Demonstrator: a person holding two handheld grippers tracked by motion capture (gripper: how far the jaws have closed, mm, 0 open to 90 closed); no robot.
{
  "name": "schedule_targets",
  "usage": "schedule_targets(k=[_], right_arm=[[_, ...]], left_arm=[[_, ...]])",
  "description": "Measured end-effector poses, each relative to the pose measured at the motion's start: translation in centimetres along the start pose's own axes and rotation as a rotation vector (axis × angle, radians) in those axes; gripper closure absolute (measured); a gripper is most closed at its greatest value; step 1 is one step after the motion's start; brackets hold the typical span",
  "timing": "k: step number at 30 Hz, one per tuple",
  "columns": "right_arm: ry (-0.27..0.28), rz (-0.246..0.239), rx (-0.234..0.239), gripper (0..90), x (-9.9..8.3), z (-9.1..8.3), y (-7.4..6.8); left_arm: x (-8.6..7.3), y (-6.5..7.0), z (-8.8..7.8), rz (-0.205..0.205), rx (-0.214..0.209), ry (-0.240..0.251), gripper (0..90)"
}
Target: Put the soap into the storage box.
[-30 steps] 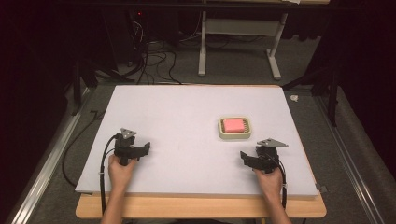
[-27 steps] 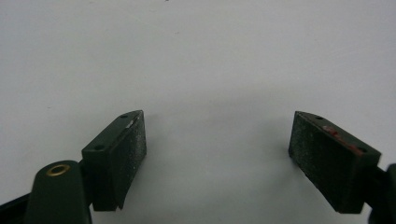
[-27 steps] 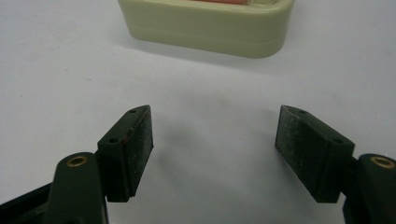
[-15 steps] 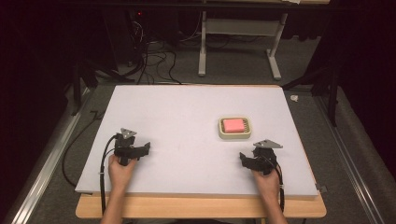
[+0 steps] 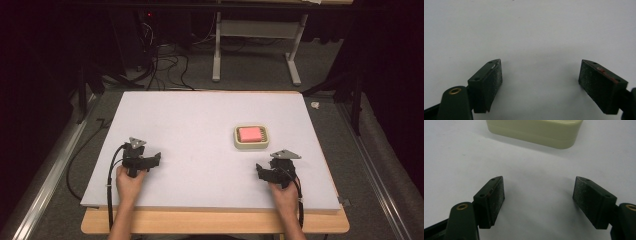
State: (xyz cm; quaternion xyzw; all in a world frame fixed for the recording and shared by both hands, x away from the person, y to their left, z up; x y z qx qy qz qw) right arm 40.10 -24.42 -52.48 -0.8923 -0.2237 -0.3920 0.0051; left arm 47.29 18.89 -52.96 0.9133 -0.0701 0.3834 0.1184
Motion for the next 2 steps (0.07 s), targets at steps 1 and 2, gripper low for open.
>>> schedule_targets(k=[1,2], right_arm=[[0.000,0.000,0.001,26.0,0.00,0.00,0.01],[0.000,0.001,0.001,26.0,0.00,0.00,0.01]], left_arm=[[0.00,0.00,0.00,0.000,0.000,0.000,19.5],[0.00,0.00,0.00,0.000,0.000,0.000,19.5]])
Point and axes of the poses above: each handheld gripper's, and its own axes: z roughly forward along the jaws, x roughly out of its top, y roughly to its right, the point moved 6 cm from there along z, roughly forward along the jaws, and after that the axes turned 12 degrees about -z, right-handed, at the moved point
